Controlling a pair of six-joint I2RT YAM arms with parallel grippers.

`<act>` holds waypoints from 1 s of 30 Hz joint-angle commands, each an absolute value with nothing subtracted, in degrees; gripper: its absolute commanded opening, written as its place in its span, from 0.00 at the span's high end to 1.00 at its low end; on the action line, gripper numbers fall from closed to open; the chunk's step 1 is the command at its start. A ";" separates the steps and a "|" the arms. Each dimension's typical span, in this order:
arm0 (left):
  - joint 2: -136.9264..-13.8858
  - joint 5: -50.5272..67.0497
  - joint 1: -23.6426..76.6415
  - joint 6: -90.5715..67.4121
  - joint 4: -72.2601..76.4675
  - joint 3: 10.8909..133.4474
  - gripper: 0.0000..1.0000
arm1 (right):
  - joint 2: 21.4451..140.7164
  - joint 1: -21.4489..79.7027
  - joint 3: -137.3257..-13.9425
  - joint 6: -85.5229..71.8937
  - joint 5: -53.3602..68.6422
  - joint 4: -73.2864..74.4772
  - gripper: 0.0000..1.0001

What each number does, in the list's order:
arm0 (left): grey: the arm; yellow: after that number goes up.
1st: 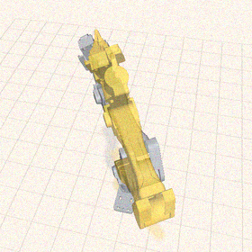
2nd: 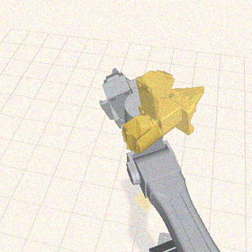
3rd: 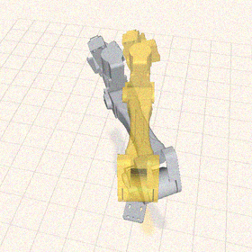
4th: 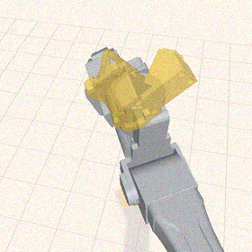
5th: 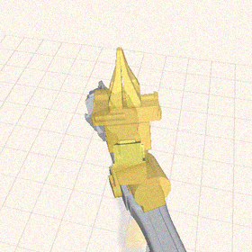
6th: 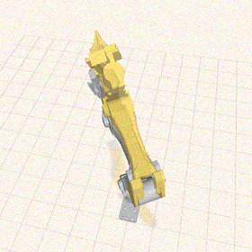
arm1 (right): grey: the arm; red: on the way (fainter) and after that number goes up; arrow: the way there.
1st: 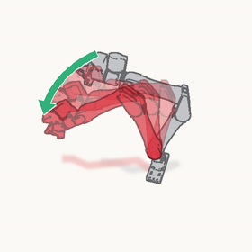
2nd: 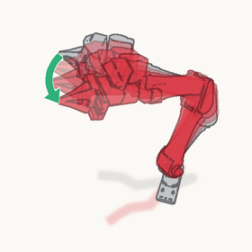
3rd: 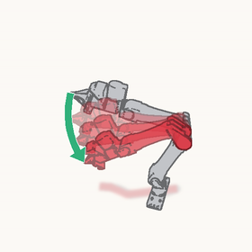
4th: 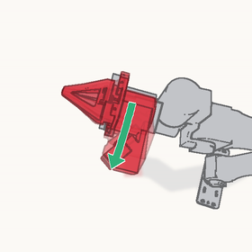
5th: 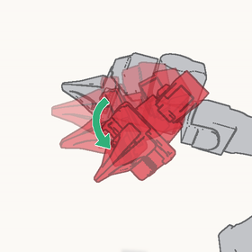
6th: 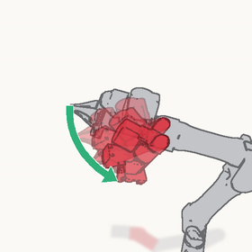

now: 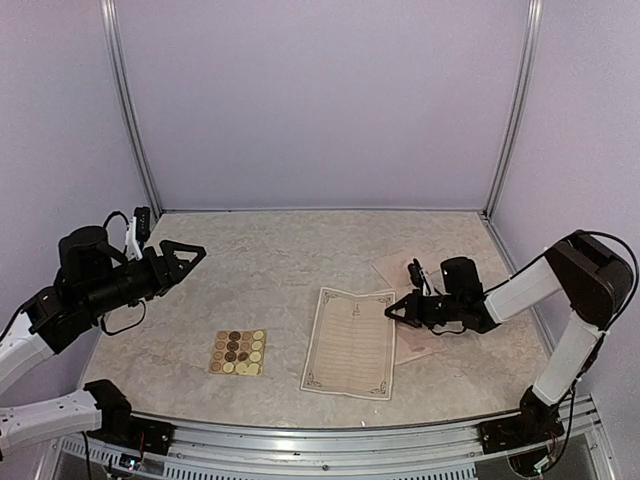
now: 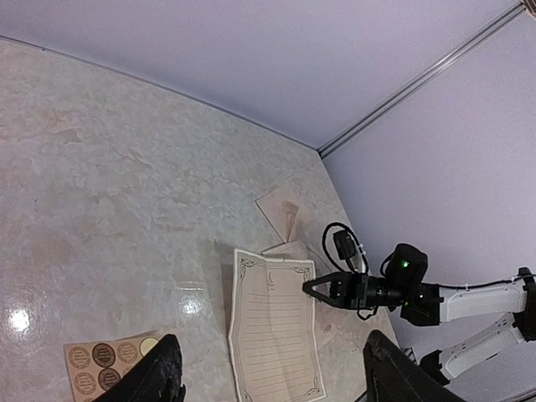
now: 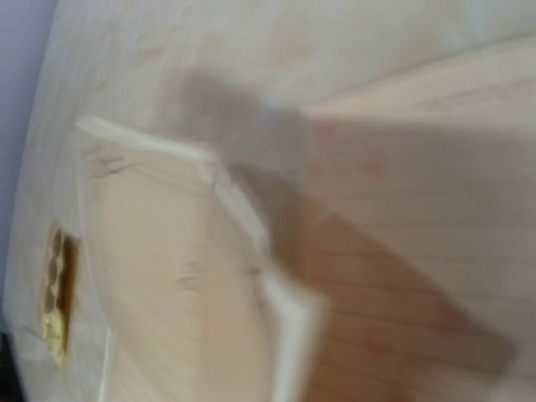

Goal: Place the letter into the envelope and seal it

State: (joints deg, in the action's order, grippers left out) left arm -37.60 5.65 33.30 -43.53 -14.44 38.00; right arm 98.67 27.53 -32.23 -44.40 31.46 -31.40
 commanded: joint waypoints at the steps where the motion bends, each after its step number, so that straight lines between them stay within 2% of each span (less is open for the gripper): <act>1: -38.01 5.82 34.20 -43.51 -12.99 39.47 0.31 | 93.99 28.21 -32.09 -46.66 33.56 -34.70 1.00; 6: -38.60 6.08 35.71 -43.55 -10.58 39.27 0.30 | 82.09 28.21 -34.04 -45.89 33.62 -29.03 1.00; 14: -42.60 6.58 41.89 -43.02 -0.99 39.77 0.25 | 66.47 28.52 -46.09 -40.12 36.71 -11.35 1.00; 23: -53.17 6.66 50.46 -38.50 6.25 44.70 0.15 | 64.53 34.19 -58.85 -40.13 45.58 -7.67 1.00; 30: -58.89 7.03 53.06 -36.36 9.09 46.48 0.08 | 66.05 41.81 -65.18 -41.54 48.71 -12.29 1.00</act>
